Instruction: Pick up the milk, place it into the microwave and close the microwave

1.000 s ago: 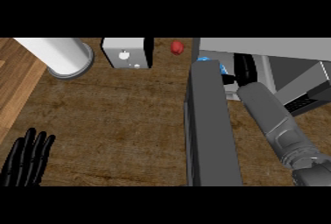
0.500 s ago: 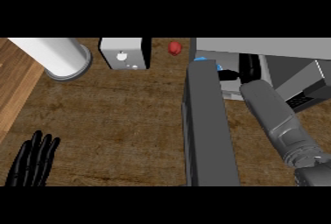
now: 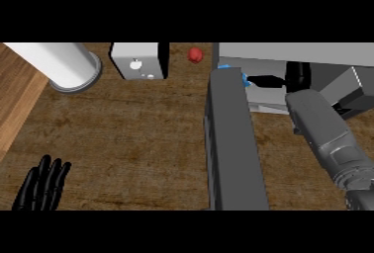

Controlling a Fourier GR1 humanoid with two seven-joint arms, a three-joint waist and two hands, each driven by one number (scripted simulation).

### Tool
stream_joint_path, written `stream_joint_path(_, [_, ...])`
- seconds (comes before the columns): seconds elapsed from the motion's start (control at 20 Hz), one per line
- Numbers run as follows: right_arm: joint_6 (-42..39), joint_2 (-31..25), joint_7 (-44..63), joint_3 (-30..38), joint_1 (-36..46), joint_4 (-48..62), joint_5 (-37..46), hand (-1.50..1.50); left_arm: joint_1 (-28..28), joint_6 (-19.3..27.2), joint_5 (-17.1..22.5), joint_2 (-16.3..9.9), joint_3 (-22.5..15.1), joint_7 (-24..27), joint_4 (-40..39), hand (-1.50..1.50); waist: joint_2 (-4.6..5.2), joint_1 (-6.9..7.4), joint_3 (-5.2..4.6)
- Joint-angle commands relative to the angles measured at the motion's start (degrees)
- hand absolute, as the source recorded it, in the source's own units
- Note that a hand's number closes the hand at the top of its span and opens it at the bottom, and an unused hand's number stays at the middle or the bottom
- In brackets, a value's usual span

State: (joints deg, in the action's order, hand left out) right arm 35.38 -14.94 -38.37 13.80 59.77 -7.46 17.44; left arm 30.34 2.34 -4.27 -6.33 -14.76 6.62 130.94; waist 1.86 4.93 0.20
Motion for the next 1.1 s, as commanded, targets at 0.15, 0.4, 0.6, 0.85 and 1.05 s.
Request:
stream_joint_path(0.15, [-4.5, -1.4, -2.5, 2.6, -0.5, -0.4, -2.4, -1.50, -1.9, 1.9, -2.8, 1.7, -2.3, -2.7, -0.2, -1.50, -0.19, -0.95, 0.02])
stream_joint_path(0.4, [-13.6, -2.5, -6.0, 3.7, -3.4, -0.4, -3.9, -1.50, -2.5, 1.1, -0.5, 0.3, 1.3, -3.4, 0.8, -1.50, -0.65, -2.01, -0.05])
stream_joint_path(0.6, [-18.8, -3.2, -5.7, 5.5, -3.1, -0.6, -6.1, -1.50, -1.2, 1.9, -2.6, 1.8, -2.6, -1.8, -0.9, -1.50, -0.82, -2.08, -0.07])
stream_joint_path(0.85, [-21.7, -2.4, -7.7, 6.2, -6.5, -1.0, -7.2, -1.50, 2.6, 1.3, -1.9, 1.7, -4.6, 1.0, -0.4, -1.50, -1.21, -2.57, -0.13])
stream_joint_path(1.05, [-28.9, -0.1, -9.7, 4.9, -10.0, -1.1, -6.9, -1.50, 2.8, 1.6, -2.1, 1.8, -4.1, 3.1, -2.1, -1.50, -1.57, -3.44, -0.17])
